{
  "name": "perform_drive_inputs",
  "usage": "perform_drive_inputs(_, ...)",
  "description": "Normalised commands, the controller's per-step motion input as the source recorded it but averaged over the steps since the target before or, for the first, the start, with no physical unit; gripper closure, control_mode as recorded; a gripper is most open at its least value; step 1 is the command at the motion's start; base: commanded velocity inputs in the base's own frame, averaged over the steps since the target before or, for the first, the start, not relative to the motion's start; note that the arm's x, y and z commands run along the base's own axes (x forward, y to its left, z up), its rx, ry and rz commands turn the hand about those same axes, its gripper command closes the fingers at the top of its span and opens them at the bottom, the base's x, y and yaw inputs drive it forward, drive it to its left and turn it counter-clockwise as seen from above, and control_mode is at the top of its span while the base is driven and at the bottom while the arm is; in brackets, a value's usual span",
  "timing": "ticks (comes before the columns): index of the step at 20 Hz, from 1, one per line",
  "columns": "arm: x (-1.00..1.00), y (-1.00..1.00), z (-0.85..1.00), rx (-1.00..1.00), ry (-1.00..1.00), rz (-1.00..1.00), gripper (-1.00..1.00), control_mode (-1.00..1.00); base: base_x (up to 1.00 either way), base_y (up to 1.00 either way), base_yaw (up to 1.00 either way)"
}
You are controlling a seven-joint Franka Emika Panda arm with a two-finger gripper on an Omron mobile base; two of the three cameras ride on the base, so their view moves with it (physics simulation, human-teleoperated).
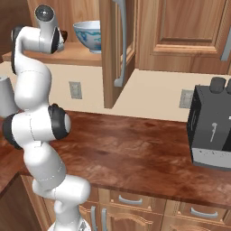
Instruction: Take the smaller bowl and place it next to the appetizer plate on the dining counter , and place the larger bowl next to the plate with cooked food.
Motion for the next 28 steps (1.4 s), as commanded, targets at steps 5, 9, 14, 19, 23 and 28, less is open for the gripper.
perform_drive_inputs(5,0.20,0.06,-0.22,0.00,0.00,0.00,-1.00,-1.00,0.00,0.00,0.00)
perform_drive_inputs(9,0.11,0.04,-0.26,0.01,0.00,0.00,1.00,-1.00,0.00,0.00,0.00)
perform_drive_inputs(14,0.21,0.25,-0.34,0.01,0.03,0.00,1.00,-1.00,0.00,0.00,0.00)
perform_drive_inputs(19,0.10,0.12,-0.44,0.04,0.07,0.00,1.00,-1.00,0.00,0.00,0.00)
perform_drive_inputs(23,-0.59,0.00,-0.16,0.07,-0.03,-0.01,1.00,-1.00,0.00,0.00,0.00)
perform_drive_inputs(28,-1.00,0.00,-0.27,0.08,-0.36,-0.03,1.00,-1.00,0.00,0.00,0.00)
